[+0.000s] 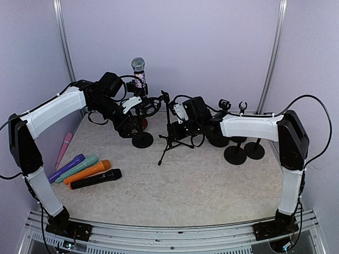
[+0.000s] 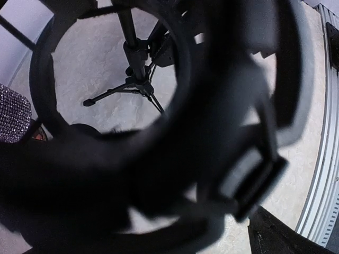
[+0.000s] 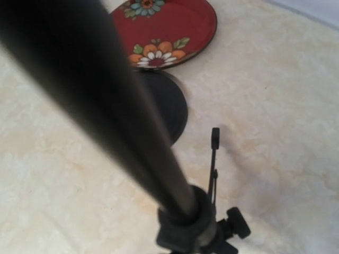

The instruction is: Remove the microphone from the stand

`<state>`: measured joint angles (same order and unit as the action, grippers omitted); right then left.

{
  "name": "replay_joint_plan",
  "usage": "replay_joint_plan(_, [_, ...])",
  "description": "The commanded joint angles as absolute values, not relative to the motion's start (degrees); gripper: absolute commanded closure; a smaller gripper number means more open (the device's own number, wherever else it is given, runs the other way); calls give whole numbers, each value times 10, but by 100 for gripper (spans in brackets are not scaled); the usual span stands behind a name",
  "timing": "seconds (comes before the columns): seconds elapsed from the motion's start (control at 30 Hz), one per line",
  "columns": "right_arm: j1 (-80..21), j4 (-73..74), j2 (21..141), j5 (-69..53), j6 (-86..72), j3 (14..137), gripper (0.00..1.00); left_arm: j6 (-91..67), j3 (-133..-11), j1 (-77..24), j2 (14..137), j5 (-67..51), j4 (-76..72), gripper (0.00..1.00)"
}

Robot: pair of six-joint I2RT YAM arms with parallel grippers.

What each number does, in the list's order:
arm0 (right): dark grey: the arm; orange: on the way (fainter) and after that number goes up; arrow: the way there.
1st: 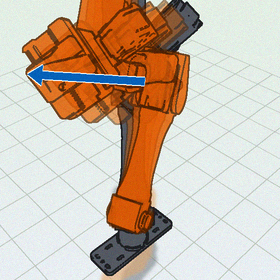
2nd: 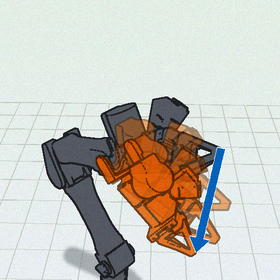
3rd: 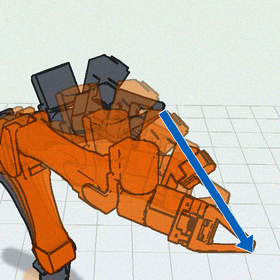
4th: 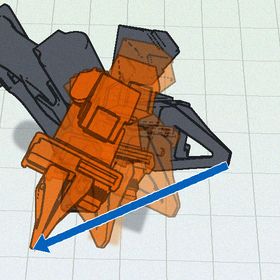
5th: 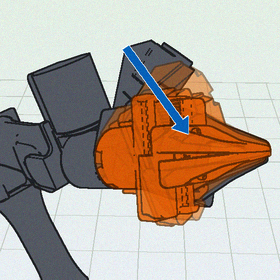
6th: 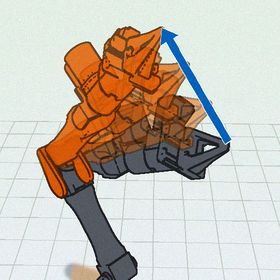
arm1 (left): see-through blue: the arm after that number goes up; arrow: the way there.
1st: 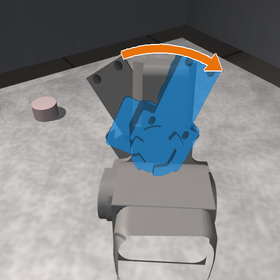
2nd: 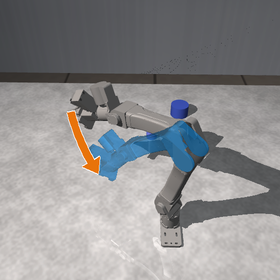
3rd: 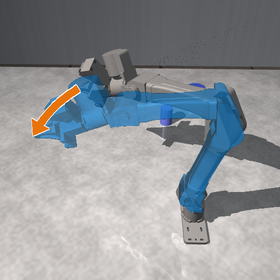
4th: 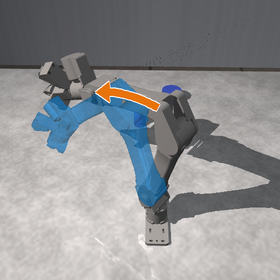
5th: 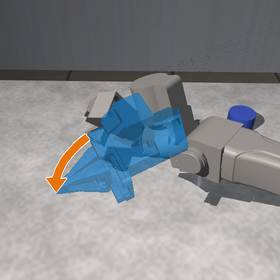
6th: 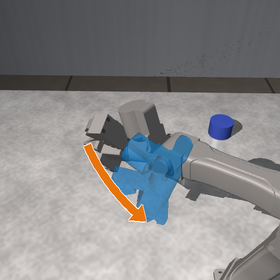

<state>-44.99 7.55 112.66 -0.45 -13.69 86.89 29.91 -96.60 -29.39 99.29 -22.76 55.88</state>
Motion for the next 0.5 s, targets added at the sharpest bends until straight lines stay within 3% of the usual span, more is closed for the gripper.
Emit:
replay_joint_plan(0.0, [-466,98,1098,61,-68,849,100,300,-964,-298,979,-241,569,5])
replay_joint_plan(0.17, [-460,54,1077,19,-105,829,99,302,-957,-297,970,-241,570,4])
replay_joint_plan(0.27, [-436,7,1057,-58,-177,798,90,305,-956,-297,967,-241,576,4])
replay_joint_plan(0.47, [-411,-15,1026,-116,-268,764,45,312,-954,-298,957,-241,587,4])
